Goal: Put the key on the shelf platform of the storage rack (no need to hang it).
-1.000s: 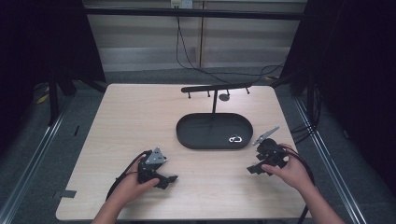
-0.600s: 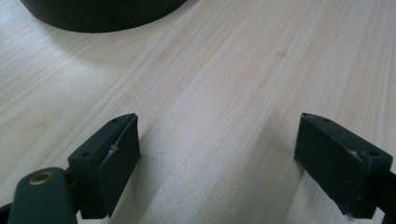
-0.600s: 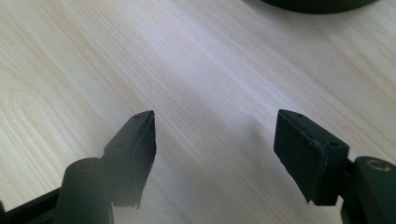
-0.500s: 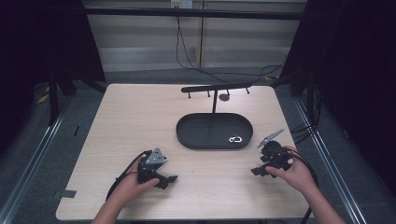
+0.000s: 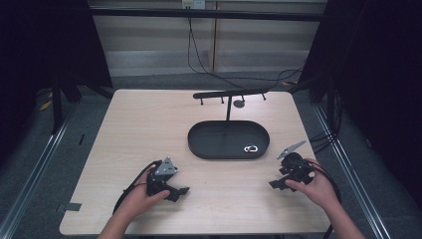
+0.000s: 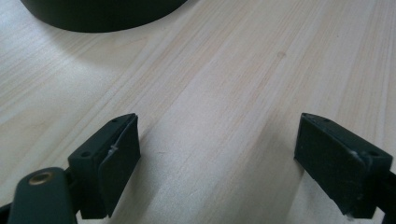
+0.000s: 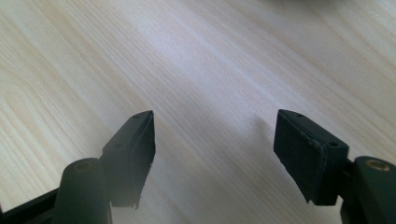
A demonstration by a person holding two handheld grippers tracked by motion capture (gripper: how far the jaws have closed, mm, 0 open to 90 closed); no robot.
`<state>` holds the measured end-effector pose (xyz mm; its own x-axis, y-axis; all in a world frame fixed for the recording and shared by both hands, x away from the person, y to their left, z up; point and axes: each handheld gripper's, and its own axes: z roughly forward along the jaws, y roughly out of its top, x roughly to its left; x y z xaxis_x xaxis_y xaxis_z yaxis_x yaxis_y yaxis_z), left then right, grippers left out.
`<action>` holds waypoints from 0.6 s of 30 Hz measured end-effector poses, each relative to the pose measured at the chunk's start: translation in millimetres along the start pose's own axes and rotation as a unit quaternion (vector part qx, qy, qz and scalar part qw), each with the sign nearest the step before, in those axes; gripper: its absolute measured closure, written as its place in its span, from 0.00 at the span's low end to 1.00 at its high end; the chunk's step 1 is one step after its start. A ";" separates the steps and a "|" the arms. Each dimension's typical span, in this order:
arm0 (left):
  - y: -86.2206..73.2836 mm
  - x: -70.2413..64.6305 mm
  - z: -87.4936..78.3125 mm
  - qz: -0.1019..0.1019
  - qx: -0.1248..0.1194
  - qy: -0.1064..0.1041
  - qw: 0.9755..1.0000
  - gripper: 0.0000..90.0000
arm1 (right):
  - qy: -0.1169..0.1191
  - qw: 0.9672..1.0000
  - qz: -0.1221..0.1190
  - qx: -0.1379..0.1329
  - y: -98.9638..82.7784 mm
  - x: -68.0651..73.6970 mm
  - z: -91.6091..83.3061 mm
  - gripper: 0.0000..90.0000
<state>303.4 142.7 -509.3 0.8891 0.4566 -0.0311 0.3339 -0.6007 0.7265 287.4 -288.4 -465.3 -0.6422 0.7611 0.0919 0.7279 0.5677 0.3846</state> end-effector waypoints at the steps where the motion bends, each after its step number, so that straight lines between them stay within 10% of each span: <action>1: 0.0 0.0 0.0 0.000 0.000 0.000 1.000 0.15 | -0.001 1.000 -0.002 0.001 -1.0 -0.3 0.6 0.33; 18: 0.0 0.0 0.0 0.000 0.000 0.000 1.000 0.15 | -0.023 1.000 -0.001 0.006 -12.6 -5.4 3.8 0.33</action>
<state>303.4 142.8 -509.3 0.8892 0.4565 -0.0310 0.3338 -0.6009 0.7263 282.6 -298.5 -474.1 -0.6313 0.7741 0.0481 0.7300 0.5721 0.3740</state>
